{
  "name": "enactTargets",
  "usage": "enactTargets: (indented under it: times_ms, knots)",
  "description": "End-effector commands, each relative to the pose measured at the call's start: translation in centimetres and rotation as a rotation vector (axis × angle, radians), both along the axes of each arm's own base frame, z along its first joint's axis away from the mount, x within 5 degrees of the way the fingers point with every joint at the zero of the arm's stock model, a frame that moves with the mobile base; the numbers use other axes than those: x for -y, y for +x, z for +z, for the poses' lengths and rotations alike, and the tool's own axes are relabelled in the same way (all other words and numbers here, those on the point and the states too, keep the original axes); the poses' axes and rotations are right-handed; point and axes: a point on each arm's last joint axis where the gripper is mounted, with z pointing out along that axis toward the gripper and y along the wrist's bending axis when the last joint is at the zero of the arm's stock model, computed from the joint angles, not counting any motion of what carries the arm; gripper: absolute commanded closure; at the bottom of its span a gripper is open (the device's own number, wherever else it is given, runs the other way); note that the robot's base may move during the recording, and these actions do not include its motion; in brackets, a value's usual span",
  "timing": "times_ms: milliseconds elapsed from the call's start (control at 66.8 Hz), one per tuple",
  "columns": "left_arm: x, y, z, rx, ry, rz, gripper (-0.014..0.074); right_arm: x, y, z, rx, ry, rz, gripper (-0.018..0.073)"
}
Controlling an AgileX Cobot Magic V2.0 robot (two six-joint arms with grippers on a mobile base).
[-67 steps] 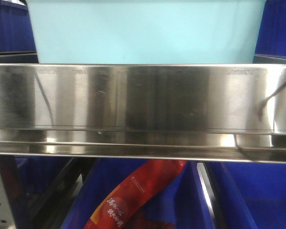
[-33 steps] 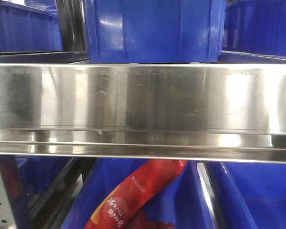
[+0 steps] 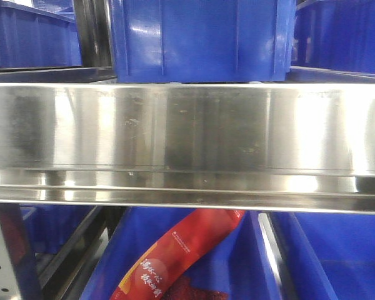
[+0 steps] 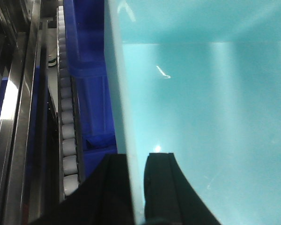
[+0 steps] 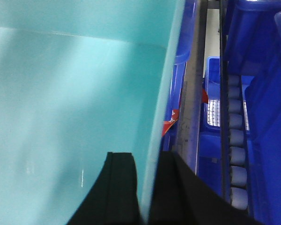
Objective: Fetch blue bin and place on conveyor start
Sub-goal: 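Lift the turquoise bin with both grippers and pull it off the shelf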
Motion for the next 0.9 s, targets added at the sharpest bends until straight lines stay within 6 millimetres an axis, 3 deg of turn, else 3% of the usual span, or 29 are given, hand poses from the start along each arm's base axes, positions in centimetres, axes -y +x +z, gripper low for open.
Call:
enactTargets:
  times_ms: [0,883]
  knots:
    - [0.08,-0.71,1.44,0.070,-0.032,-0.015,0.0708,0.29,-0.08,0.83,0.066,-0.021,-0.001,0.0711]
    - [0.08,-0.71,1.44,0.070,-0.032,-0.015,0.0708,0.29,-0.08,0.83,0.066,-0.021,-0.001,0.0711]
